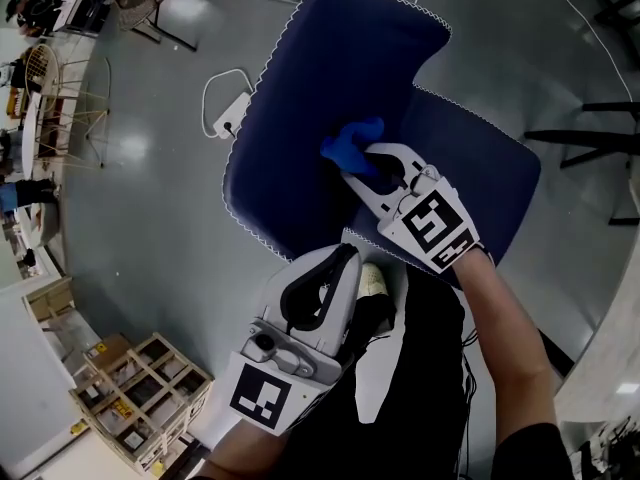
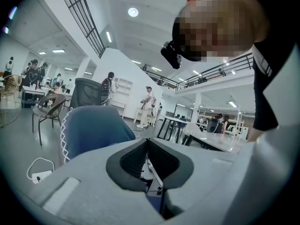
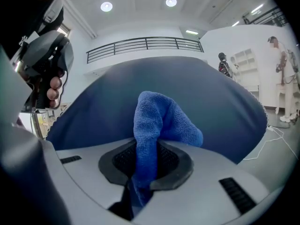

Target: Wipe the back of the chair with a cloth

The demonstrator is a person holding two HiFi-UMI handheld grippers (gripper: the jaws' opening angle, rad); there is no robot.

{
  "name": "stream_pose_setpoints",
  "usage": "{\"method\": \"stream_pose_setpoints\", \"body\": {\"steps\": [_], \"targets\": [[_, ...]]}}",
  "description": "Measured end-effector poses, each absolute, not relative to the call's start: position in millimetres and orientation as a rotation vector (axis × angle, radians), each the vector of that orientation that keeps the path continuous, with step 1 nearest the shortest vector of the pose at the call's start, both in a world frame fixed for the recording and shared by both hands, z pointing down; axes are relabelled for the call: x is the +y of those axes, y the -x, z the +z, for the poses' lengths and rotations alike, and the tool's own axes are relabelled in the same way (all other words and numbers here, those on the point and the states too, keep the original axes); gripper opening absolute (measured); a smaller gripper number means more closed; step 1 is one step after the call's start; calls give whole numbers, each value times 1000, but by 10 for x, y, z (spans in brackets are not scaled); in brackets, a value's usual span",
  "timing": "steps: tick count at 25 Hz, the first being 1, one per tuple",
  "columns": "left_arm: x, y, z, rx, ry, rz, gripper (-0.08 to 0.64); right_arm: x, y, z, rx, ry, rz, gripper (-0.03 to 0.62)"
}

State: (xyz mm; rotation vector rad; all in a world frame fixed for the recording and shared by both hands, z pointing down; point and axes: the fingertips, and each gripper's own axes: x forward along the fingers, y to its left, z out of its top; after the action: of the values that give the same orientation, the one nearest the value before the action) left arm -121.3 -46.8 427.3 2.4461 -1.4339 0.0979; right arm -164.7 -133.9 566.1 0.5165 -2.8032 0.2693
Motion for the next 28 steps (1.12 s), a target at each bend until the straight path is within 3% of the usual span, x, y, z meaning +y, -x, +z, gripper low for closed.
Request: {"method": "stream_pose_setpoints", "body": {"steps": [16,28], "targets": [[-691,1208,4322,-1502,-2357,23,18,-356,1784,5652,-2851,-273,415,72],[-1779,630,4481,-1461,-2425,45,19,-2241,403,5889,-2701,-1137,443,72]]}}
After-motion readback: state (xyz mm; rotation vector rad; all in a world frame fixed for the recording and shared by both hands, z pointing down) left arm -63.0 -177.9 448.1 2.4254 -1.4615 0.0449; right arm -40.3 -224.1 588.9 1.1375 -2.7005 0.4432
